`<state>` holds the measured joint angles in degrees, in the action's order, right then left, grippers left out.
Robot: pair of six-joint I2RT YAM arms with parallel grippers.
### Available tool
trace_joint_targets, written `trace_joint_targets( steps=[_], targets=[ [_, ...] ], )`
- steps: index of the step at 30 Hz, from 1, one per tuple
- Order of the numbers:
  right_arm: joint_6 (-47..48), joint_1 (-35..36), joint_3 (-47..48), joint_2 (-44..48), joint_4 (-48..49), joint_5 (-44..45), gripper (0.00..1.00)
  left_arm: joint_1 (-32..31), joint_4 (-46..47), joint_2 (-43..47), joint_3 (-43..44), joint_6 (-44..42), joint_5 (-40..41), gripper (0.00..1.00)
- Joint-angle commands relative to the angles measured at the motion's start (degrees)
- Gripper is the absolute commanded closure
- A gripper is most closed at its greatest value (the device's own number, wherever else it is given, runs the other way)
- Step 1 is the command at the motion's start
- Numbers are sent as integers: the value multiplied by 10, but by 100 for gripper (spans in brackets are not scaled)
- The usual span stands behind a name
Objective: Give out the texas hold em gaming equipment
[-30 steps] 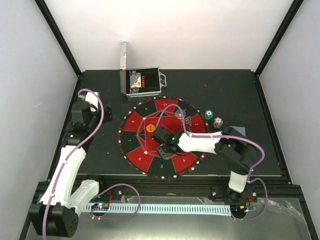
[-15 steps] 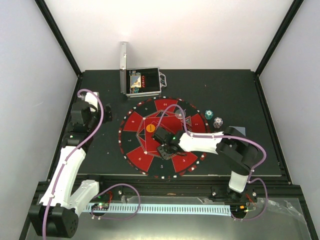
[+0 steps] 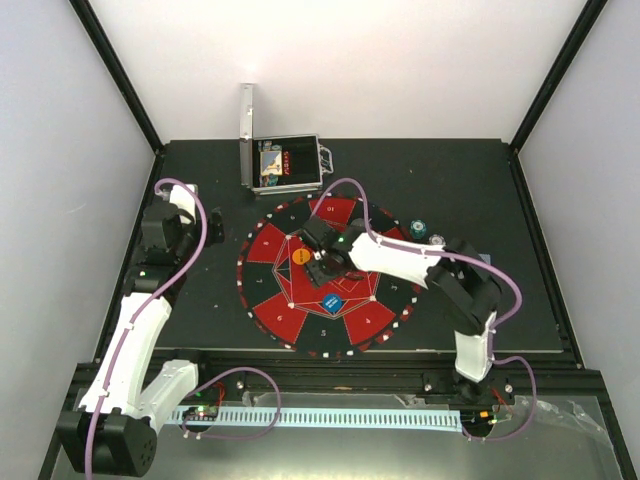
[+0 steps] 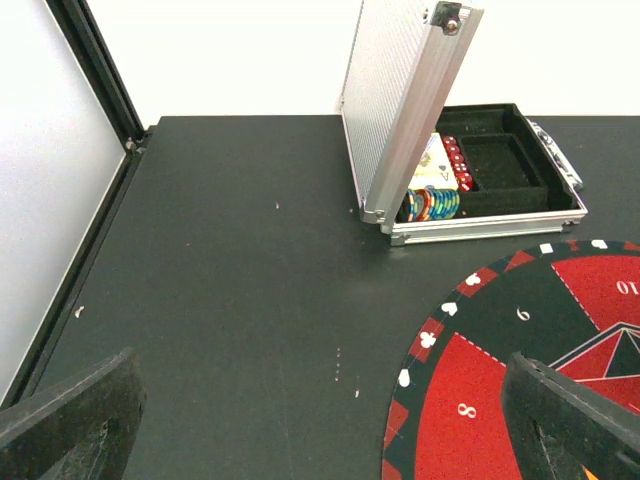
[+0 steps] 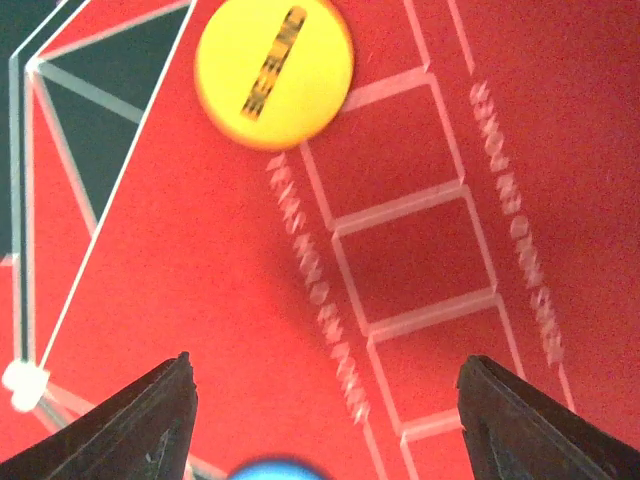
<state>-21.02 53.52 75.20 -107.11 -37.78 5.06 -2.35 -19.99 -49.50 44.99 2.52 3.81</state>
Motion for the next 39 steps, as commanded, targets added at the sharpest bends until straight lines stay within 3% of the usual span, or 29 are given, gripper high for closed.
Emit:
trace_joint_targets(
  steps=[1, 10, 21, 39],
  targets=[
    [39, -31, 57, -72, 5, -22, 27, -4, 0, 5, 22, -2, 2, 1],
    [76, -34, 145, -157, 4, -56, 26, -4, 1, -1, 22, -2, 4, 1],
    [107, -34, 191, -216, 0, -55, 40, -3, 2, -2, 24, -2, 1, 1],
    [127, -38, 254, -272, -16, -89, 47, -4, 3, 0, 23, -2, 3, 1]
  ],
)
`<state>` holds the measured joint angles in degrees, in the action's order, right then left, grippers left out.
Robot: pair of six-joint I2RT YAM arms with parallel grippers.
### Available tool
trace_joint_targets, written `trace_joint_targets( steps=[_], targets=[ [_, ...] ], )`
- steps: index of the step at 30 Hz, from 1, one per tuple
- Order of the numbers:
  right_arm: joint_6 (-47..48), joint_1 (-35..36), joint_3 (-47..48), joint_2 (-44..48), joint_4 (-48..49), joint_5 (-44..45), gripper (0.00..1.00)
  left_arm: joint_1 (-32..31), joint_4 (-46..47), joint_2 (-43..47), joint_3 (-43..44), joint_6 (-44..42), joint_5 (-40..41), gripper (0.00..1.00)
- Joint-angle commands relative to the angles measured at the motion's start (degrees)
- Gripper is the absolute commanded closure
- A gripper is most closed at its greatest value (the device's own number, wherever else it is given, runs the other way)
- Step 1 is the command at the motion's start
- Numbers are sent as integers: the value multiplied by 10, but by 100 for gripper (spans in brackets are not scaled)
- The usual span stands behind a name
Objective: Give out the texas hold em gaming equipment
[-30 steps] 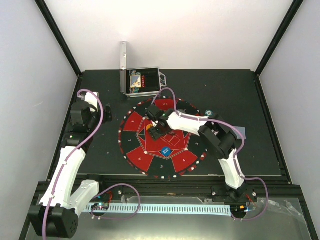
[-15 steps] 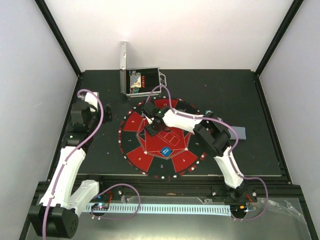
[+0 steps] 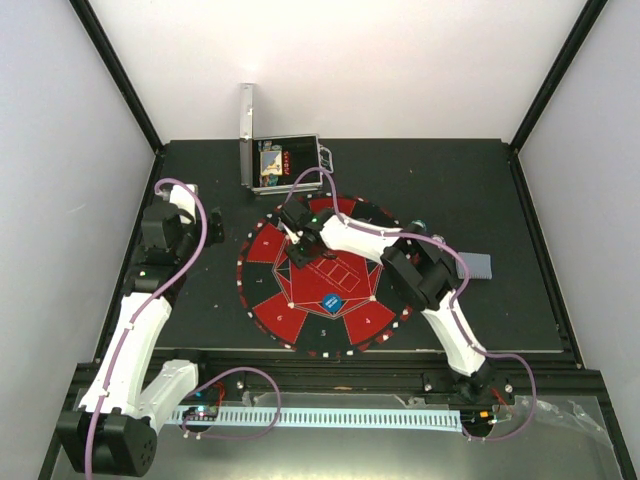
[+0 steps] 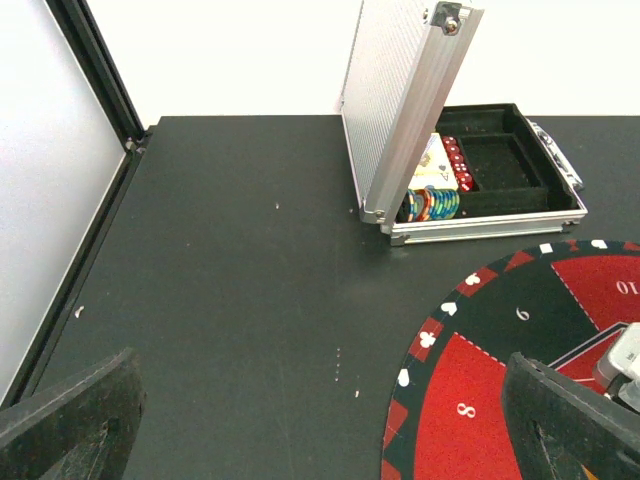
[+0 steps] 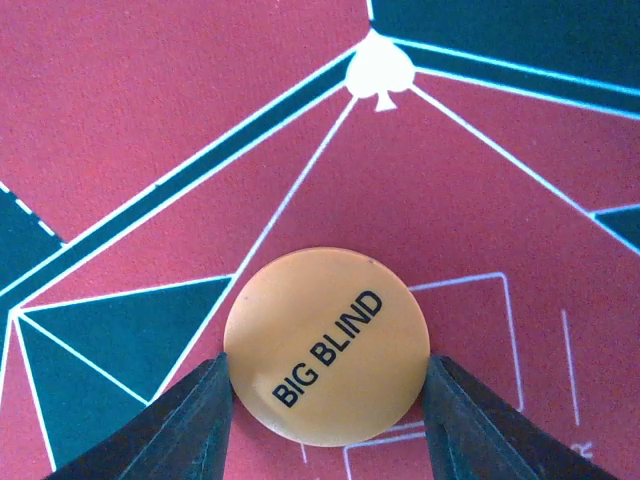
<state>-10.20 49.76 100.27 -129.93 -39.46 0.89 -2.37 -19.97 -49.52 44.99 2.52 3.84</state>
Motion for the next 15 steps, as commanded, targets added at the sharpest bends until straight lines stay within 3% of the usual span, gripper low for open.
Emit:
trace_joint_targets(
  steps=[1, 8, 15],
  targets=[
    [26, 1, 5, -44, 1, -58, 48, -4, 3, 0, 24, -2, 3, 1],
    [63, 8, 8, -50, 3, -124, 50, -3, 2, 0, 23, -3, 3, 1],
    [103, 40, 17, -58, -6, -132, 49, -3, 3, 0, 23, -3, 3, 1]
  ],
)
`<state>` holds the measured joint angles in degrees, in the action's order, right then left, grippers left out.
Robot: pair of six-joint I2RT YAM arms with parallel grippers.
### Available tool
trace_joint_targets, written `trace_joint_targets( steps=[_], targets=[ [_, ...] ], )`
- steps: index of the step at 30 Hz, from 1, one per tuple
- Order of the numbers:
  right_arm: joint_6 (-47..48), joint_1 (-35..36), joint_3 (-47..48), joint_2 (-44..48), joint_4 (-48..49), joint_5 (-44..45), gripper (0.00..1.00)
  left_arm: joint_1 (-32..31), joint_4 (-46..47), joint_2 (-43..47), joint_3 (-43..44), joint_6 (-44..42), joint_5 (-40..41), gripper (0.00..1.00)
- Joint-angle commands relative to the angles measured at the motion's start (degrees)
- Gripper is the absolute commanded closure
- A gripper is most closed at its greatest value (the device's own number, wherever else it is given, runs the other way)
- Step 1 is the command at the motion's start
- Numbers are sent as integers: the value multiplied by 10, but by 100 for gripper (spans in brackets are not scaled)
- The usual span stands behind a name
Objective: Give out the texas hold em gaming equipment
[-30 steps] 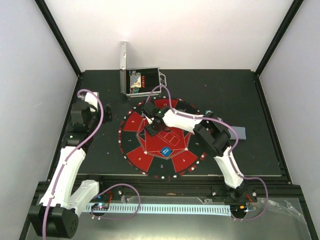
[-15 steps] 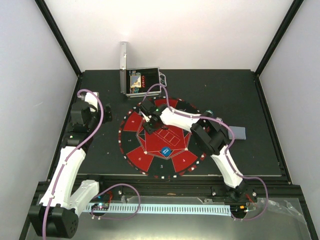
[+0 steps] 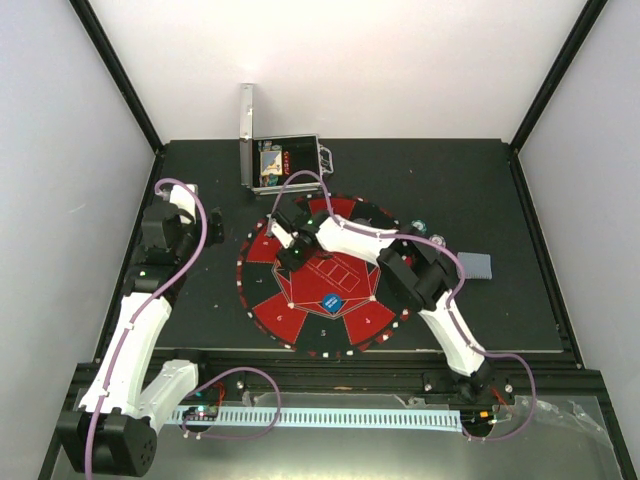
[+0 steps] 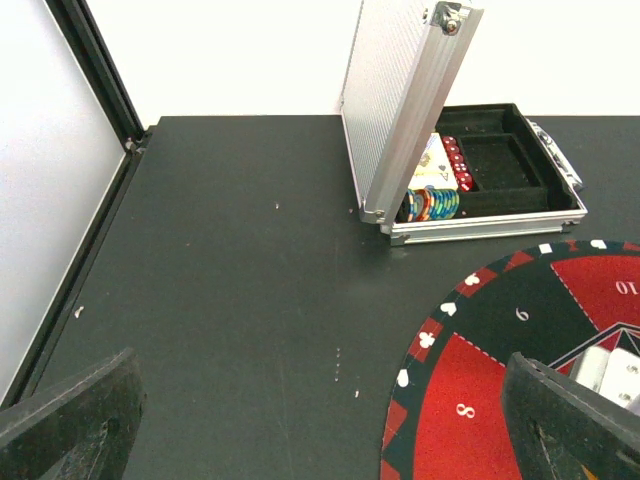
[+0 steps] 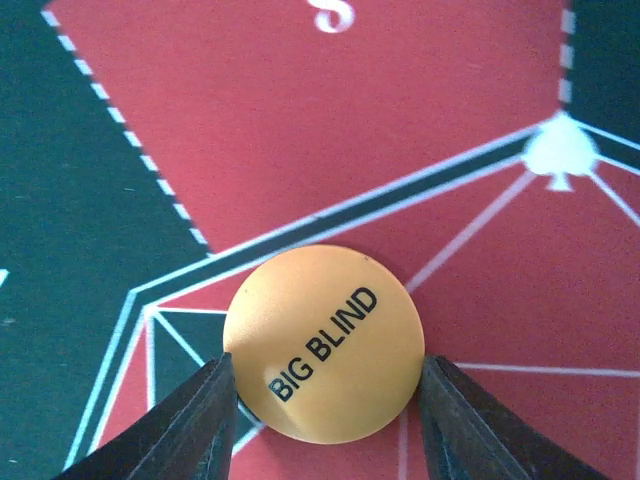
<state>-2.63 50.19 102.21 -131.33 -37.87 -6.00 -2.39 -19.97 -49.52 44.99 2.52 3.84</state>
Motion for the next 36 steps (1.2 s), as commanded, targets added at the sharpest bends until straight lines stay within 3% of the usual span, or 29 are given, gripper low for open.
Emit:
trace_joint_targets(
  steps=[1, 16, 23, 31, 36],
  targets=[
    [28, 38, 0, -46, -25, -63, 49, -3, 2, 0, 24, -3, 3, 1],
    [34, 59, 5, -53, -30, -53, 49, -3, 3, 0, 23, -3, 2, 1],
    [14, 60, -10, -13, -13, -29, 39, -3, 2, 1, 24, -3, 4, 1],
    [-4, 56, -56, 95, -7, -8, 24, -4, 2, 11, 23, -3, 15, 1],
    [-54, 15, -173, 262, 0, 8, 13, -3, 6, 25, 18, -2, 25, 1]
  ],
)
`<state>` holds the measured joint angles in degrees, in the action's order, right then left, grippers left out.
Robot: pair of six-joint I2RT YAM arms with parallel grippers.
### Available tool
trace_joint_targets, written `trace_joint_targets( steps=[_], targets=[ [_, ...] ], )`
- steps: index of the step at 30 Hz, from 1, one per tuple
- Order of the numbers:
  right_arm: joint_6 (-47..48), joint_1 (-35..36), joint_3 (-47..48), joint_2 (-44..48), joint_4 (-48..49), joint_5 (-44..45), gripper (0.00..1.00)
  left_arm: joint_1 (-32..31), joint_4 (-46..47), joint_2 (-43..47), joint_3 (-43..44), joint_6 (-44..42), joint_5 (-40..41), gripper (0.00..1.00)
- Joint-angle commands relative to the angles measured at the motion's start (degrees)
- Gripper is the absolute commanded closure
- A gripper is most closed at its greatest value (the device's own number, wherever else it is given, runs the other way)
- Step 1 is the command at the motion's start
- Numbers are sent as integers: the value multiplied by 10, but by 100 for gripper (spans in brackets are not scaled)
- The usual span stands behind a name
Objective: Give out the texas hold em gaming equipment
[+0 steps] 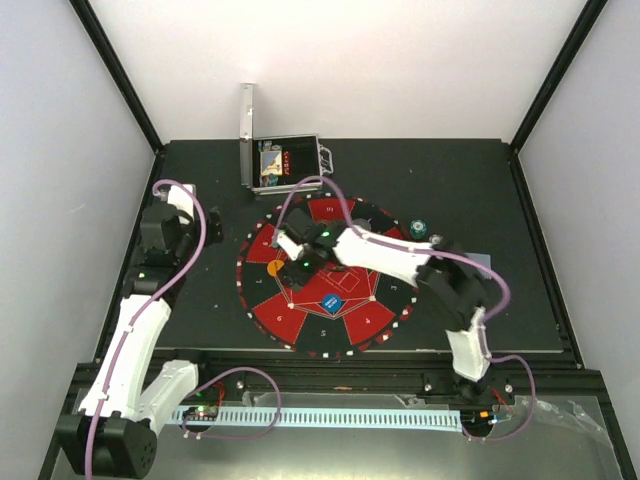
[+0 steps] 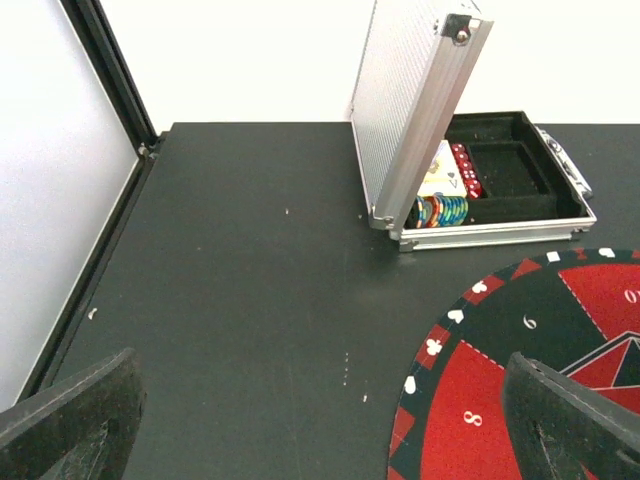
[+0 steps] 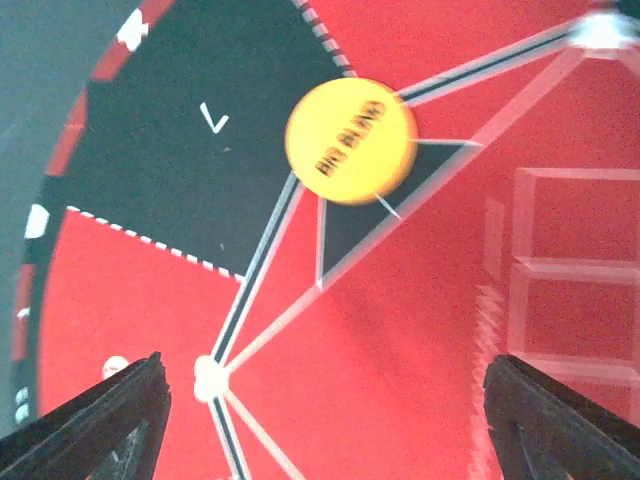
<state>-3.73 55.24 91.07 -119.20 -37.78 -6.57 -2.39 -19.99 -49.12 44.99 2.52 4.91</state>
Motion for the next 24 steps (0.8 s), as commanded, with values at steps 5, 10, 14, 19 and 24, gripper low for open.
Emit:
trace_joint_targets(
  steps=[5, 10, 14, 19, 24],
  targets=[
    [-115, -168, -199, 305, -30, 47, 8, -4, 6, 26, 18, 3, 20, 1],
    [-153, -343, -279, 372, -73, 122, 6, -4, 5, 26, 18, 6, 21, 1],
    [-163, -413, -313, 378, -71, 147, 3, -4, 4, 26, 18, 7, 25, 1],
    [-161, -427, -333, 351, -62, 150, 2, -5, 5, 27, 17, 7, 22, 1],
    [-161, -428, -354, 338, -60, 141, 3, -5, 4, 26, 17, 7, 22, 1]
  ],
)
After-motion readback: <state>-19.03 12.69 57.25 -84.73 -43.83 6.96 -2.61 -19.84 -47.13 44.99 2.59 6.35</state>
